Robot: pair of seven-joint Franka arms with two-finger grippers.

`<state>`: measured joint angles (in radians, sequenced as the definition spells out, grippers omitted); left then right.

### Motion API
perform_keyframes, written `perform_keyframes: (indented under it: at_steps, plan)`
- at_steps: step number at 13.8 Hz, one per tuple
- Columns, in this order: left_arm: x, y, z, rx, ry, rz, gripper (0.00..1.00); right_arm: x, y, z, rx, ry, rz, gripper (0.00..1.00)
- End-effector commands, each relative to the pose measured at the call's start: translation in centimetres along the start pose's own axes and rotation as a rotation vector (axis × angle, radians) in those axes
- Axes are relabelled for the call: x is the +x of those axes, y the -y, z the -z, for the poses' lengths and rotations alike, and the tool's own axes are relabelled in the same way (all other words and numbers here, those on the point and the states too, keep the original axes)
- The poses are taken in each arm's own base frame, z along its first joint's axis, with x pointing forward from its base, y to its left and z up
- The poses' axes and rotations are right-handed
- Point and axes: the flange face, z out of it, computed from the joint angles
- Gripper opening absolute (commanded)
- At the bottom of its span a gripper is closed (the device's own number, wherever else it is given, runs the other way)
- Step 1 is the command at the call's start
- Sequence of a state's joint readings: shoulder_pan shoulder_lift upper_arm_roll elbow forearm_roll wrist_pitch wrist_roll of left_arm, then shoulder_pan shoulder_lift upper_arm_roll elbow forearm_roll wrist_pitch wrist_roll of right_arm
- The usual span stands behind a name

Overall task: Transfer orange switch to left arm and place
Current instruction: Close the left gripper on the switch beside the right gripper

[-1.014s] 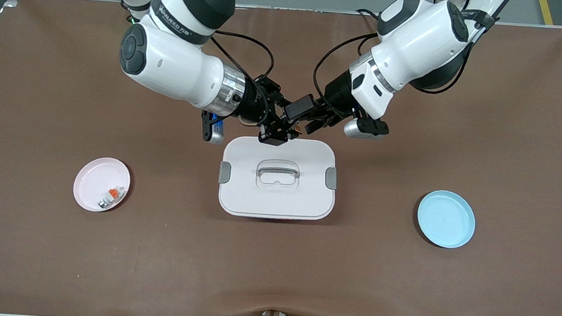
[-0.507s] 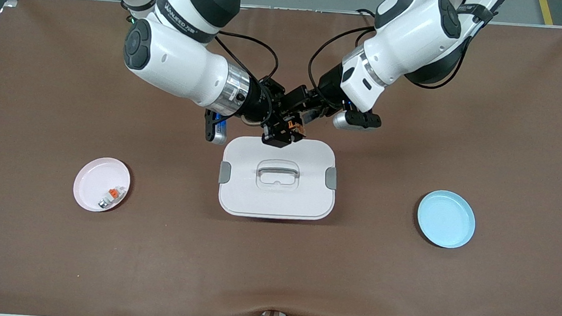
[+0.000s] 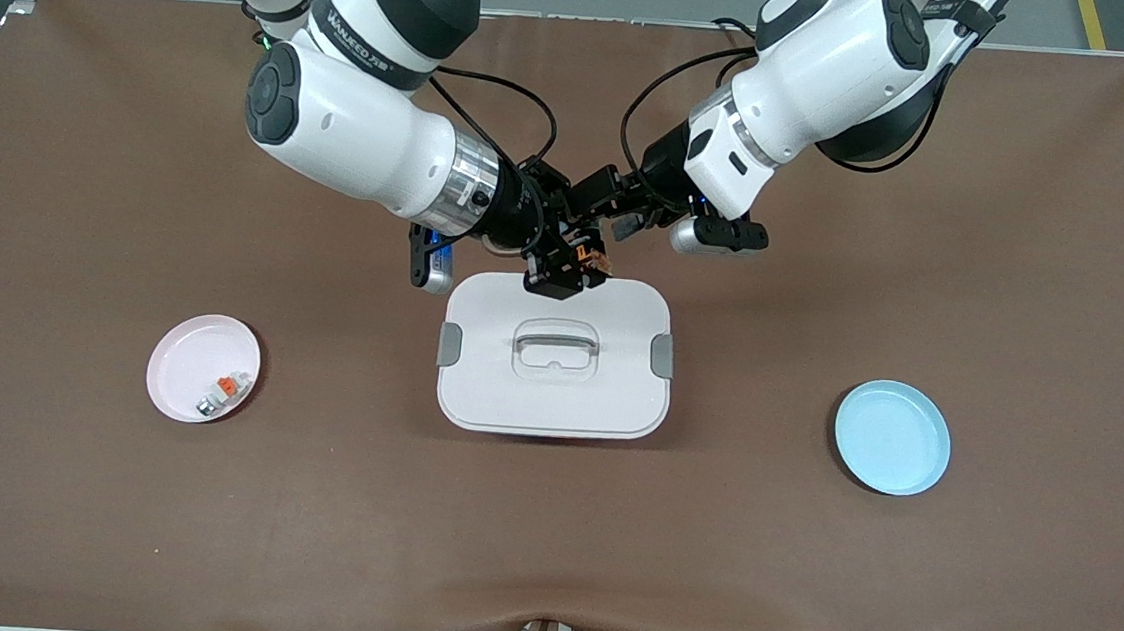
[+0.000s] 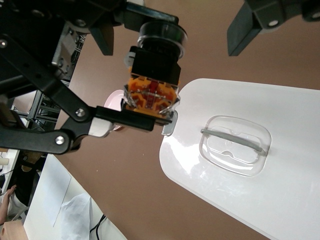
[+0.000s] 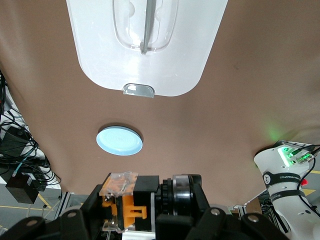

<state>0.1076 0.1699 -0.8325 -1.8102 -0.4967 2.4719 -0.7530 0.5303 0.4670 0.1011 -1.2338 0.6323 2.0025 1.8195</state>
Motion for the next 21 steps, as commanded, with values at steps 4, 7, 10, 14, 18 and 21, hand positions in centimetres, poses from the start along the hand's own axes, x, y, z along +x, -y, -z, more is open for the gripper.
perform_keyframes:
  at_steps: [4, 7, 10, 14, 18, 21]
  plan:
    - [-0.3, -0.2, 0.7, 0.012, -0.018, 0.008, 0.47, 0.0, 0.4, -0.8, -0.024, -0.008, -0.005, 0.00]
    - [-0.2, -0.2, 0.7, 0.010, -0.020, 0.016, 0.19, 0.1, -0.6, -1.4, -0.107, -0.024, -0.006, 0.00]
    - [0.0, -0.4, 0.8, -0.008, -0.033, 0.027, 0.08, -0.2, -1.1, -1.8, -0.135, -0.033, -0.009, 0.00]
    - [0.3, -0.4, 0.7, -0.022, -0.043, 0.039, 0.00, -0.2, -1.1, -1.8, -0.133, -0.033, -0.009, 0.00]
    - [0.3, -0.3, 0.6, -0.020, -0.043, 0.041, 0.00, -0.2, -1.0, -1.8, -0.128, -0.032, -0.009, 0.00]
    - [0.4, -0.4, 0.8, -0.022, -0.045, 0.045, 0.00, -0.2, -1.0, -1.8, -0.127, -0.031, -0.008, 0.00]
